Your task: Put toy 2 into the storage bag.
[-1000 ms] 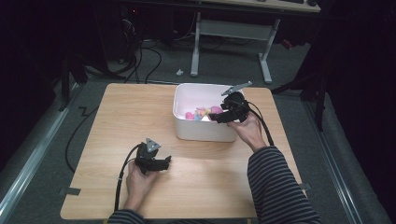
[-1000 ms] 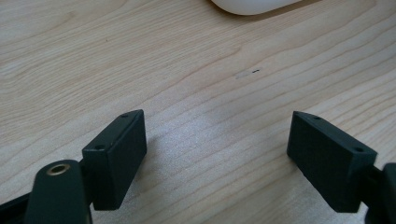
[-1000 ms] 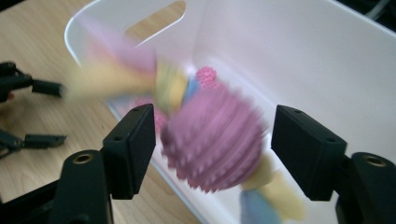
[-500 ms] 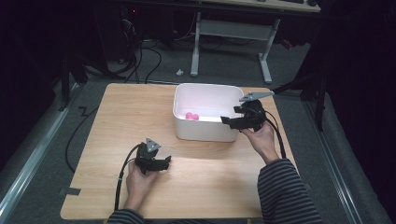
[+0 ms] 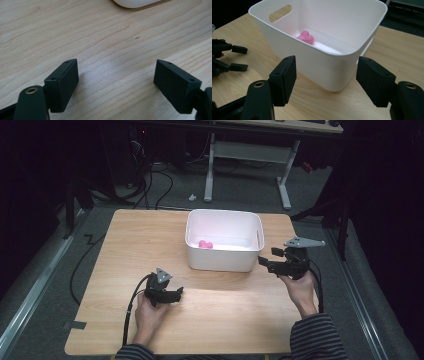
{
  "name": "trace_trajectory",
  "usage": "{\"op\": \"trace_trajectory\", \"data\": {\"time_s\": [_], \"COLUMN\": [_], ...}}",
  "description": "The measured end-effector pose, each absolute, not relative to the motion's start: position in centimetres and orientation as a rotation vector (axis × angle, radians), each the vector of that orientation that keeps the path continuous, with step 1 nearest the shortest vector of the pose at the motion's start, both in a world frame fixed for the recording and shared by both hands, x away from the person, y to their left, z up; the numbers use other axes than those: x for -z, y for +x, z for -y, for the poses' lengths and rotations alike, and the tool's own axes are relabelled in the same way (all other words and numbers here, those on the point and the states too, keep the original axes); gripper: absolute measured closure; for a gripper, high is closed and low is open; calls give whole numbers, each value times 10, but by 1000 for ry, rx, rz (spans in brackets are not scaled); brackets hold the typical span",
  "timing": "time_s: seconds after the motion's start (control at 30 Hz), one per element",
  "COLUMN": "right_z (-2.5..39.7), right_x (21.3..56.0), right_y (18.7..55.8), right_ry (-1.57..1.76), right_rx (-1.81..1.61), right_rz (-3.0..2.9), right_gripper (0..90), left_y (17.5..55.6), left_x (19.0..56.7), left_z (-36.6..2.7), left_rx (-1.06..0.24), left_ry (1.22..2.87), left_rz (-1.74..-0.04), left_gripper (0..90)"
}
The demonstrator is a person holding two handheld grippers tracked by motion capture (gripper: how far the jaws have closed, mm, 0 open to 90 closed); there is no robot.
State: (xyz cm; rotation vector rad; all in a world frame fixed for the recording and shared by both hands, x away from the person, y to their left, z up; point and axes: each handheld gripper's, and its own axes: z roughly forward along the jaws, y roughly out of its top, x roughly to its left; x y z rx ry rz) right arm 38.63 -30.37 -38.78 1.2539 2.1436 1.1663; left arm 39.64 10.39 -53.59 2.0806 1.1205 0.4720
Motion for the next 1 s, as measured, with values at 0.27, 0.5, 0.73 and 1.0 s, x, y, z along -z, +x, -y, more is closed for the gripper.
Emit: {"op": "trace_trajectory", "data": {"time_s": [0.27, 0.5, 0.73, 1.0], "right_z": [314, 327, 335, 337], "right_x": [401, 427, 461, 500], "right_y": [369, 358, 353, 350], "right_ry": [1284, 1364, 1437, 1511], "right_rx": [-1144, -1155, -1134, -1074], "right_rz": [-2101, -2071, -2050, -2031], "right_gripper": [338, 339, 340, 340], "left_y": [396, 396, 396, 396], "left_x": [536, 536, 536, 536], "left_z": [-104, -104, -104, -104], "left_rx": [-472, -473, -473, -474], "left_ry": [2081, 2081, 2081, 2082], "left_rz": [-1120, -1121, -1121, -1121], "left_gripper": [201, 201, 201, 201]}}
